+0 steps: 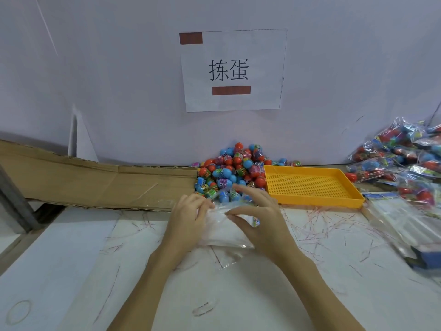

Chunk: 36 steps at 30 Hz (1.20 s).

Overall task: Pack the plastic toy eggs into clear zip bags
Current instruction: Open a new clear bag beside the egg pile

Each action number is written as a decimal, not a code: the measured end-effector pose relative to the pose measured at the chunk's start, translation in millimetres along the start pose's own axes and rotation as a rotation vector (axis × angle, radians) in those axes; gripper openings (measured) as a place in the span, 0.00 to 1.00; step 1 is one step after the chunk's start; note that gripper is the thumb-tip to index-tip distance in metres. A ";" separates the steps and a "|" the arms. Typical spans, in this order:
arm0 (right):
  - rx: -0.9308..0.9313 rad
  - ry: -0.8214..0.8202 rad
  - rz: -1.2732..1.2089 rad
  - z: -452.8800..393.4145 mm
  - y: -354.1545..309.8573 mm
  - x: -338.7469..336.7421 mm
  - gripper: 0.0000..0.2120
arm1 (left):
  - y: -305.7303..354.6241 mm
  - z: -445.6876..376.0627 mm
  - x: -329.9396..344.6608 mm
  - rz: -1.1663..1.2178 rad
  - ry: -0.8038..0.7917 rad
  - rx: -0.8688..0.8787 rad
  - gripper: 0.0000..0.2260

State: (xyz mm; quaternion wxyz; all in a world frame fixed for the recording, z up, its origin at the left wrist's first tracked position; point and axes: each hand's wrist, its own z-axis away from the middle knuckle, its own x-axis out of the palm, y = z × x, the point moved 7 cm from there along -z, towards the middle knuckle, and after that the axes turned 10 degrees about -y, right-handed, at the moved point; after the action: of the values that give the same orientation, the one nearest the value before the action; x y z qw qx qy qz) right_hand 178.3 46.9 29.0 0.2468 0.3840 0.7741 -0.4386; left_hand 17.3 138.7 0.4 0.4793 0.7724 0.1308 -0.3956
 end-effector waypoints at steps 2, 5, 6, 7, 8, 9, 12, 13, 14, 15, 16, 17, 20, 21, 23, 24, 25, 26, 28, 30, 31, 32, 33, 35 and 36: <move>0.041 0.116 -0.025 0.0 0.9 -13.5 0.05 | -5.3 0.9 -9.0 0.127 0.072 -0.064 0.18; 0.106 0.246 -0.128 1.6 3.7 -31.0 0.05 | -15.9 1.6 -19.4 0.203 0.131 -0.152 0.25; 0.133 0.283 -0.203 3.6 7.0 -34.8 0.05 | -15.0 2.0 -21.4 0.149 0.149 -0.132 0.20; 0.162 0.312 -0.300 5.7 11.0 -37.0 0.05 | -11.2 3.6 -23.0 0.085 0.161 -0.091 0.15; 0.198 0.329 -0.410 7.4 16.1 -37.8 0.05 | -6.1 5.4 -24.1 0.021 0.175 -0.037 0.19; 0.241 0.334 -0.523 8.4 21.7 -36.8 0.05 | -1.2 5.4 -25.1 -0.018 0.186 0.010 0.26; 0.352 0.334 -0.769 10.9 32.8 -31.2 0.05 | 8.6 5.5 -24.5 -0.089 0.206 0.127 0.17; 0.376 0.334 -0.811 11.4 34.5 -30.0 0.05 | 10.2 5.4 -24.0 -0.111 0.199 0.143 0.08; 0.393 0.331 -0.840 11.5 35.3 -28.7 0.05 | 11.0 4.7 -21.8 -0.119 0.166 0.136 0.04; 0.405 0.326 -0.862 11.3 35.8 -27.1 0.05 | 9.8 3.9 -17.9 -0.125 0.116 0.115 0.10; 0.418 0.325 -0.876 11.3 37.1 -25.6 0.05 | 6.9 3.7 -13.1 -0.126 0.056 0.076 0.17; 0.429 0.326 -0.889 11.3 38.4 -24.1 0.04 | 6.0 4.0 -10.2 -0.123 0.009 0.042 0.23; 0.465 0.320 -0.907 11.4 41.2 -19.6 0.04 | 9.4 6.0 -7.8 -0.077 0.004 0.034 0.29; 0.472 0.306 -0.910 11.4 41.8 -17.9 0.04 | 12.8 6.3 -8.4 -0.032 0.029 0.053 0.26; 0.474 0.244 -0.921 10.3 40.0 -13.5 0.06 | 12.5 4.8 -9.2 0.224 0.074 0.040 0.19; 0.470 0.200 -0.928 9.6 38.7 -10.4 0.06 | 12.2 4.4 -8.6 0.417 0.063 0.015 0.19; 0.463 0.150 -0.937 9.0 36.8 -6.6 0.06 | 12.0 3.8 -5.6 0.602 0.028 -0.007 0.21; 0.454 0.093 -0.946 8.6 33.8 -2.6 0.07 | 11.8 3.0 -0.8 0.744 -0.018 -0.031 0.23; 0.429 -0.030 -0.953 7.9 26.5 6.2 0.09 | 11.3 1.6 5.5 0.910 -0.067 -0.056 0.19; 0.407 -0.097 -0.924 6.8 18.6 12.8 0.13 | 11.0 3.3 5.6 0.959 -0.027 -0.057 0.15; 0.398 -0.075 -0.857 5.9 16.9 11.9 0.16 | 9.7 3.6 4.5 0.956 -0.002 -0.058 0.14; 0.384 -0.018 -0.745 5.1 16.8 7.2 0.18 | 7.8 3.3 2.6 0.939 0.017 -0.063 0.13; 0.355 0.047 -0.616 4.4 16.3 0.6 0.21 | 6.3 3.1 0.6 0.924 0.029 -0.066 0.13; 0.261 0.145 -0.440 3.3 10.2 -12.0 0.22 | 4.4 3.4 -4.8 0.891 0.035 -0.065 0.15; 0.203 0.176 -0.408 2.8 6.8 -16.1 0.21 | 4.8 3.3 -6.7 0.872 0.024 -0.057 0.15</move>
State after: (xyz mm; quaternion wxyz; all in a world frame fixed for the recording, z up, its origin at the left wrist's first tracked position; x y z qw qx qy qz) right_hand 193.3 40.6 35.9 0.0448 0.2792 0.8061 -0.5198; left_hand 14.1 134.7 7.6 0.6211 0.7464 -0.1911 -0.1436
